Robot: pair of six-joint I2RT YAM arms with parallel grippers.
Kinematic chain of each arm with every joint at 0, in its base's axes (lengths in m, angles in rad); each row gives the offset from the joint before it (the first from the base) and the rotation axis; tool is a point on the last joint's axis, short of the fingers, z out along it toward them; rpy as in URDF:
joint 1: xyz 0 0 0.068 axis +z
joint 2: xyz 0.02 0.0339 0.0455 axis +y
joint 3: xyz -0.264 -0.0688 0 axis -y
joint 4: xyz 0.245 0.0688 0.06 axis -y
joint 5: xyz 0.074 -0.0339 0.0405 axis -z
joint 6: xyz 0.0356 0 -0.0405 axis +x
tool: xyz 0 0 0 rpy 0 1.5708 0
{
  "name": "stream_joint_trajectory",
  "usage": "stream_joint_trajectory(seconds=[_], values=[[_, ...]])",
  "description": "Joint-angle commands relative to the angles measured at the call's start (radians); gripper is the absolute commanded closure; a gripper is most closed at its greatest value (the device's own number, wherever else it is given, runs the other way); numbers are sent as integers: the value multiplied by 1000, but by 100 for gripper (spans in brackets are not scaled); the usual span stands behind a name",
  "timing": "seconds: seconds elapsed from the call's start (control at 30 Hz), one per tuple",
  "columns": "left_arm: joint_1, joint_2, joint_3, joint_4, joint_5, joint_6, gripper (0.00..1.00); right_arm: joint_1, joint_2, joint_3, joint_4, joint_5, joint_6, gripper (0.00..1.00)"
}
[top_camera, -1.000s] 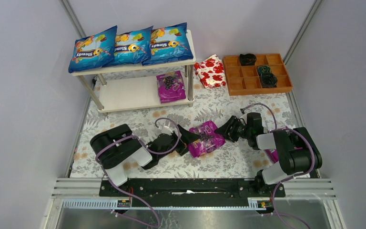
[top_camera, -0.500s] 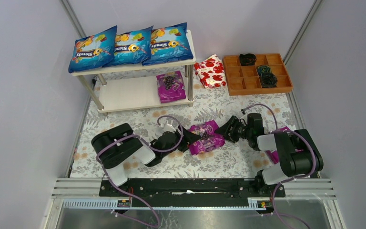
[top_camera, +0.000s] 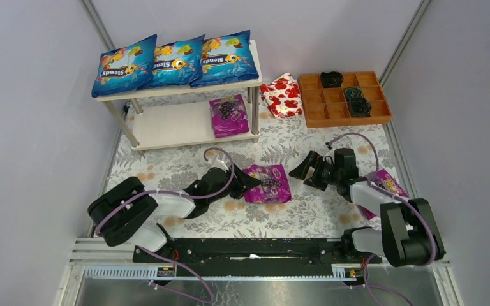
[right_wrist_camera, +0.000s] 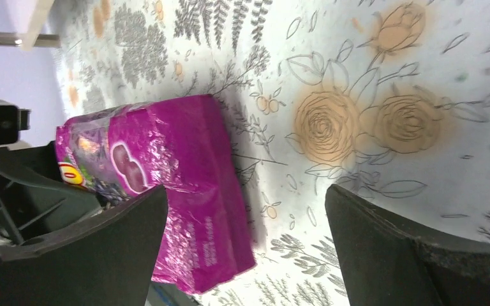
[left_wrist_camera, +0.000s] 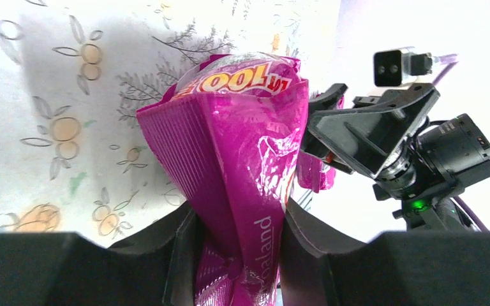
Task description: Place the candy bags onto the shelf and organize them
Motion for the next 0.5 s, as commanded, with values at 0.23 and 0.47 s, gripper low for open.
stream_joint_trajectory(seconds=[0.23, 0.47], values=[[179, -278, -68, -139, 156, -7, 77, 1, -220, 132, -399, 274, -264, 0], [308, -584, -6, -535, 134, 58, 77, 2, -202, 79, -308, 260, -255, 0]])
